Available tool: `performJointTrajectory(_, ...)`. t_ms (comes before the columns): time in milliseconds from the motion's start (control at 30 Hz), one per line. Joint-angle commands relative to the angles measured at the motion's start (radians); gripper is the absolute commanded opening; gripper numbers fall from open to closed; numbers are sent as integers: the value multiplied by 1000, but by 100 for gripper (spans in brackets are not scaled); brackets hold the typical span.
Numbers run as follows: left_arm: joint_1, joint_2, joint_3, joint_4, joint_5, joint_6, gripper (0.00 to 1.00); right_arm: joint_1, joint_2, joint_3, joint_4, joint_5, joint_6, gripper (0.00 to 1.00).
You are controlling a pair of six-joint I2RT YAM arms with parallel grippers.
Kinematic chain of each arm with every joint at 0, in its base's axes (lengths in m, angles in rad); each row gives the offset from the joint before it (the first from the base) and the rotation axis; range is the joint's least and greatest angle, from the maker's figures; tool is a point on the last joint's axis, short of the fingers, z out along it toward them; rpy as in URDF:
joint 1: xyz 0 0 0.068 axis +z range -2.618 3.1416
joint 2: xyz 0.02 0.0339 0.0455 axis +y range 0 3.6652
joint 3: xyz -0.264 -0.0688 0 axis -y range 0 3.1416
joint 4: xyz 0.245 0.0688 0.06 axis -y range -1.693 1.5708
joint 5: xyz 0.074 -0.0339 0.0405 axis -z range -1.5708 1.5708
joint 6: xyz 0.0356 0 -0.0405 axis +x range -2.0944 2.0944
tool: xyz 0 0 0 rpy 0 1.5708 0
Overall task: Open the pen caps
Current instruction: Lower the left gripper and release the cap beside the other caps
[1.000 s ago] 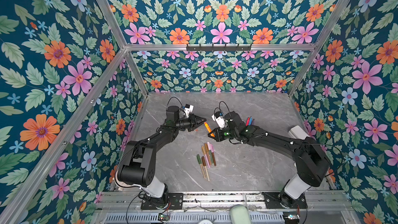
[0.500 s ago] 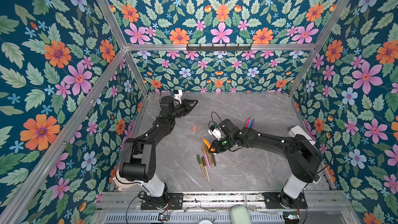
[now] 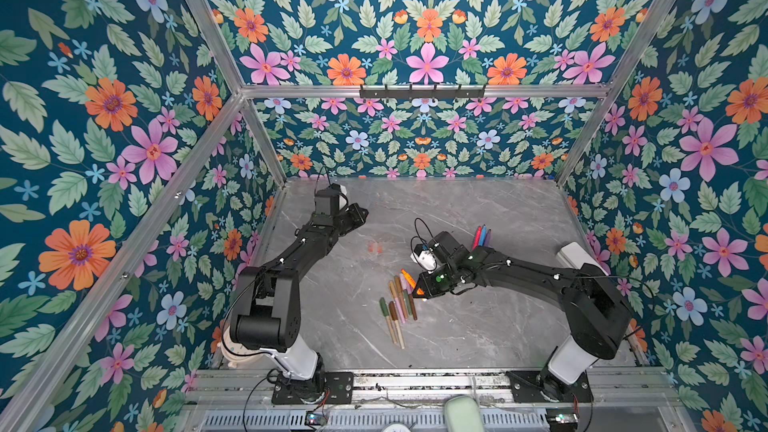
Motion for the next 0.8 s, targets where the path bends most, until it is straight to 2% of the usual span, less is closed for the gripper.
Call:
performJointTrajectory(0, -1, 24, -16, -122, -138, 118, 0, -9, -9, -2, -16, 46, 0, 0)
performJointTrajectory(133, -2, 60, -33, -131, -181, 143, 0, -22, -50, -17, -20, 59, -2, 0)
performJointTrajectory(467, -3, 169, -20, -106, -112, 140, 2, -52, -92, -70, -16, 77, 1, 0)
performJointTrajectory(767, -4, 199, -26, -76, -54, 132, 11, -56, -88, -64, -21, 80, -2, 0)
